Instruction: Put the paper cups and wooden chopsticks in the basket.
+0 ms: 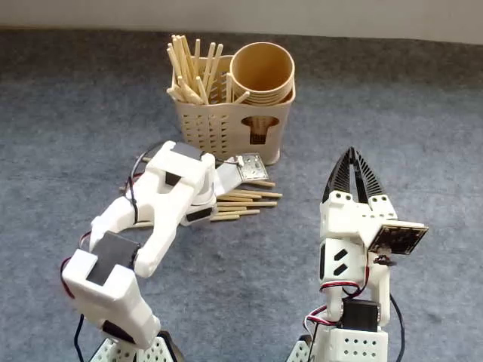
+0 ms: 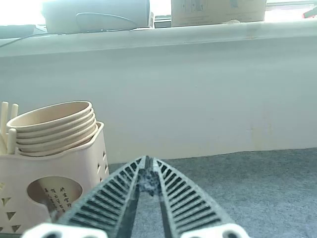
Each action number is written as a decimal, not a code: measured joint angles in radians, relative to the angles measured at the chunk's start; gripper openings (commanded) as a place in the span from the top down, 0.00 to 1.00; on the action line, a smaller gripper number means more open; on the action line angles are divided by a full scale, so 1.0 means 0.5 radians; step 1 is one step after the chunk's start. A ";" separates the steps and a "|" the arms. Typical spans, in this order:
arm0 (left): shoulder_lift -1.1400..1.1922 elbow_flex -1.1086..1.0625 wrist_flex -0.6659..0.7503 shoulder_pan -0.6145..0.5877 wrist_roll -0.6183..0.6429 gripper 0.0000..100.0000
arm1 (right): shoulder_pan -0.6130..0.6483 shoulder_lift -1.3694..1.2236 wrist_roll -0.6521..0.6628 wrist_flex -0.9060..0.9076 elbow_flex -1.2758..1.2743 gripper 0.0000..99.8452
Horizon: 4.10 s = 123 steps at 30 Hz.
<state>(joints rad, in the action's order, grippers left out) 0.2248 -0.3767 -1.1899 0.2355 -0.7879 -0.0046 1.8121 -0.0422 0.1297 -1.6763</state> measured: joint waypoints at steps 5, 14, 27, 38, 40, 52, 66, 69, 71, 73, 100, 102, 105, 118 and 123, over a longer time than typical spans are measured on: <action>0.031 0.012 0.000 -0.003 -0.003 0.93 | 0.000 0.000 0.000 0.000 0.000 0.99; 0.009 0.009 -0.077 0.015 -0.003 0.97 | 0.000 0.000 0.000 0.000 0.000 0.99; -0.252 -0.021 -0.310 0.006 0.000 0.97 | 0.000 0.000 0.000 0.000 0.000 0.99; -0.611 -0.316 -0.313 0.006 0.000 0.97 | 0.000 0.000 0.000 0.000 0.000 0.99; -0.672 -0.350 -0.313 0.006 0.000 0.97 | 0.000 0.000 0.000 0.000 0.000 0.99; -1.117 -0.617 -0.319 0.009 0.000 0.97 | 0.000 0.000 0.000 0.000 0.000 0.99; -1.577 -0.746 -0.334 0.006 0.000 0.97 | 0.000 0.000 0.000 0.000 0.000 0.99; -1.651 -0.746 -0.338 0.006 0.000 0.97 | 0.000 0.000 0.000 0.000 0.000 0.99; -1.694 -0.746 -0.341 0.006 0.000 0.97 | 0.000 0.000 0.000 0.000 0.000 0.99; -1.731 -0.746 -0.341 0.006 0.021 0.97 | 0.000 0.000 0.000 0.000 0.000 0.99; -2.142 -0.439 -0.341 0.006 0.583 0.97 | 0.000 0.000 0.000 0.000 0.000 0.99; -2.142 -0.365 -0.341 0.006 0.638 0.97 | 0.000 0.000 0.000 0.000 0.000 0.99; -2.142 -0.249 -0.341 0.006 0.724 0.97 | 0.000 0.000 0.000 0.000 0.000 0.99; -2.142 0.080 -0.341 0.006 0.976 0.97 | 0.000 0.000 0.000 0.000 0.000 0.99; -2.142 0.193 -0.276 0.006 0.988 0.97 | 0.000 0.000 0.000 0.000 0.000 0.99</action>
<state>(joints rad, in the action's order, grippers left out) -0.8462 -0.2800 -1.3280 0.2386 -0.2938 -0.0046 1.8121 -0.0422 0.1297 -1.6763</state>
